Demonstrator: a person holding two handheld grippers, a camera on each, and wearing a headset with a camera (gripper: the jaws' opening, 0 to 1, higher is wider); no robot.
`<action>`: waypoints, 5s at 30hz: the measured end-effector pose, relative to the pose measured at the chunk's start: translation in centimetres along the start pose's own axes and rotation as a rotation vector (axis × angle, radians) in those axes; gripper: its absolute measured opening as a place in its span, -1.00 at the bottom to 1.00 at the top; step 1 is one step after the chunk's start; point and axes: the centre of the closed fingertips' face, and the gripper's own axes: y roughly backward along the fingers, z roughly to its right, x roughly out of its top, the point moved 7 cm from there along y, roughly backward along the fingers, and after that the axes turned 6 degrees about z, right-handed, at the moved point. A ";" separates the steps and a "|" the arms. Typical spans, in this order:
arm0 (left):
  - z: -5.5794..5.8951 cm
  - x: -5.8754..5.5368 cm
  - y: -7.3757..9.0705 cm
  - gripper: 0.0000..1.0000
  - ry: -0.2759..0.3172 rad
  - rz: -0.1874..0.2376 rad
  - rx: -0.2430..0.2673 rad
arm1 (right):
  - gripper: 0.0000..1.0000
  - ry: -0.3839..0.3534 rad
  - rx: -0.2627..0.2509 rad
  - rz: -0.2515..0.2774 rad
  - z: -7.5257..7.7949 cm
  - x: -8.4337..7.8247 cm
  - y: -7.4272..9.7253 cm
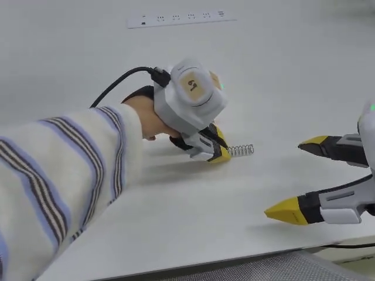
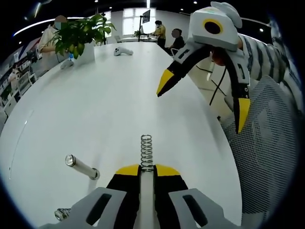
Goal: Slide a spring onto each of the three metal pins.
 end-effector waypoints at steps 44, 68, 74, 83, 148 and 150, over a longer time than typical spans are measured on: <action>1.3 0.8 3.1 -0.95 0.076 0.106 -0.018 | 0.75 0.008 -0.004 -0.020 0.4 1.1 0.2; 2.8 0.9 9.0 -0.95 0.109 0.159 0.049 | 0.73 0.064 0.033 -0.034 0.1 3.3 -0.5; 3.5 0.2 10.6 -0.95 0.116 0.158 0.079 | 0.72 0.081 0.038 -0.026 -0.1 4.1 -0.6; 4.0 -0.5 12.3 -0.95 0.139 0.168 0.120 | 0.71 0.099 0.049 -0.021 -0.4 4.7 -0.9; 5.7 -1.6 14.4 -0.95 0.087 0.086 0.114 | 0.00 0.255 0.419 0.176 -5.0 9.1 -5.0; 5.7 -1.6 14.3 -0.95 0.082 0.087 0.110 | -0.07 0.264 0.434 0.177 -5.2 9.4 -5.1</action>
